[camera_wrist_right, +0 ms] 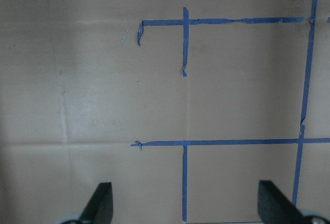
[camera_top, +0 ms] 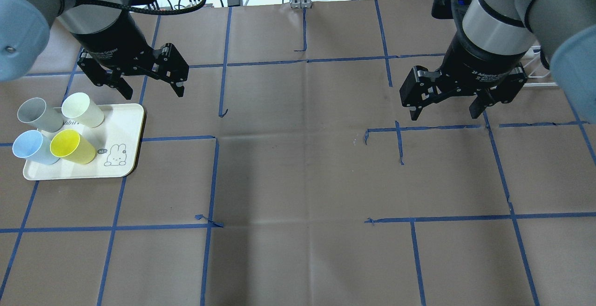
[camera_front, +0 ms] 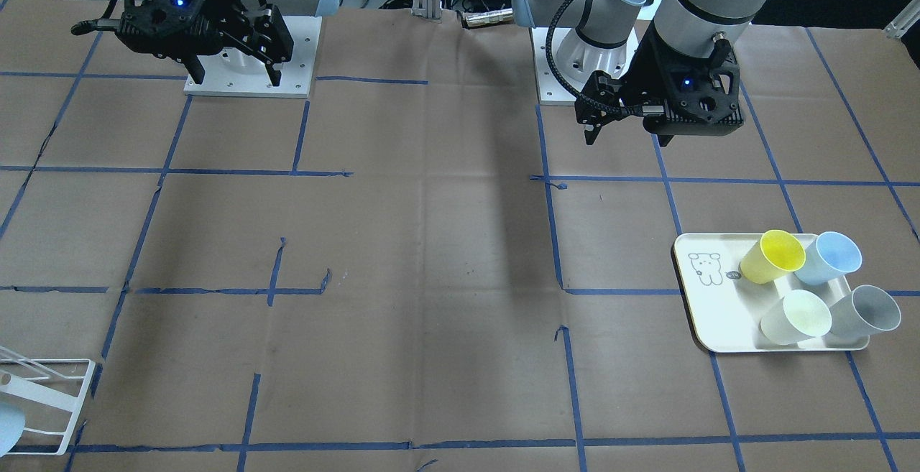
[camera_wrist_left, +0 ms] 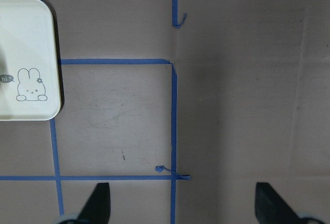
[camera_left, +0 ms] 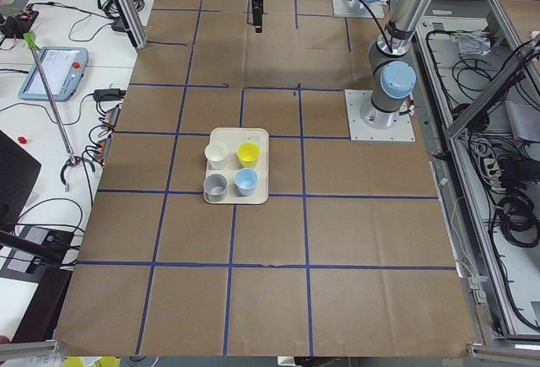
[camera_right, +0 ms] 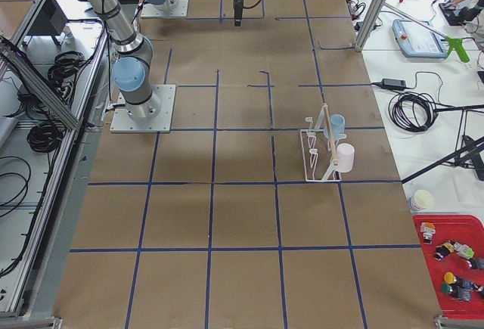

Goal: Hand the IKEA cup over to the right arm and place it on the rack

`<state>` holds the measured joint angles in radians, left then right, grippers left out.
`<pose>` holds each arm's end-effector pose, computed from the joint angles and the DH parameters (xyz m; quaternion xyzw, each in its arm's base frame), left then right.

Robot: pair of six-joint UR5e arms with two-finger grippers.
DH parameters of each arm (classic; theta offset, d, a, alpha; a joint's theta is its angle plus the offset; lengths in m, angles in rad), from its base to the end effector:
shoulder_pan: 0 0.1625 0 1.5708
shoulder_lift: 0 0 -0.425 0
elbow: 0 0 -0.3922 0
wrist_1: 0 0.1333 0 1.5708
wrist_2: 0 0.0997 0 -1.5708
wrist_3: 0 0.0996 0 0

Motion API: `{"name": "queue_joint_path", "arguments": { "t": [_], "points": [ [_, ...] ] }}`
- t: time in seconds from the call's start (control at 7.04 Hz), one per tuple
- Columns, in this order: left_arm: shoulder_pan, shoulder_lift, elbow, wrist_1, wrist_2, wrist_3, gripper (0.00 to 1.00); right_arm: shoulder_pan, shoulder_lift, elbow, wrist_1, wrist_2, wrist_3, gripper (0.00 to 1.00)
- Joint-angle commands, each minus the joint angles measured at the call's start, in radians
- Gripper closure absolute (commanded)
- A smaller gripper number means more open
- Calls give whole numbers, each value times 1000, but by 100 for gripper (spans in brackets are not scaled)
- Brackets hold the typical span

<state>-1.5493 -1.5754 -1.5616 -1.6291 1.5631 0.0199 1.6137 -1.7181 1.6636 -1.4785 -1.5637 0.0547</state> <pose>-0.1235 -0.4911 0.4845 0.0009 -0.9996 -0.0268 0.0044 0.1521 -0.4190 0.5010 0.0060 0.9998 0.0190 0.0026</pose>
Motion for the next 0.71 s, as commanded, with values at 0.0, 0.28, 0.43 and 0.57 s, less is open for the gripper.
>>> {"name": "queue_joint_path", "arguments": {
  "t": [0.0, 0.28, 0.43, 0.57],
  "points": [
    [0, 0, 0, 0, 0, 0, 1, 0, 0, -2, -2, 2, 1, 0],
    [0, 0, 0, 0, 0, 0, 1, 0, 0, -5, -3, 4, 1, 0],
    [0, 0, 0, 0, 0, 0, 1, 0, 0, -8, -12, 2, 1, 0],
    [0, 0, 0, 0, 0, 0, 1, 0, 0, -8, -13, 2, -1, 0]
  ]
}}
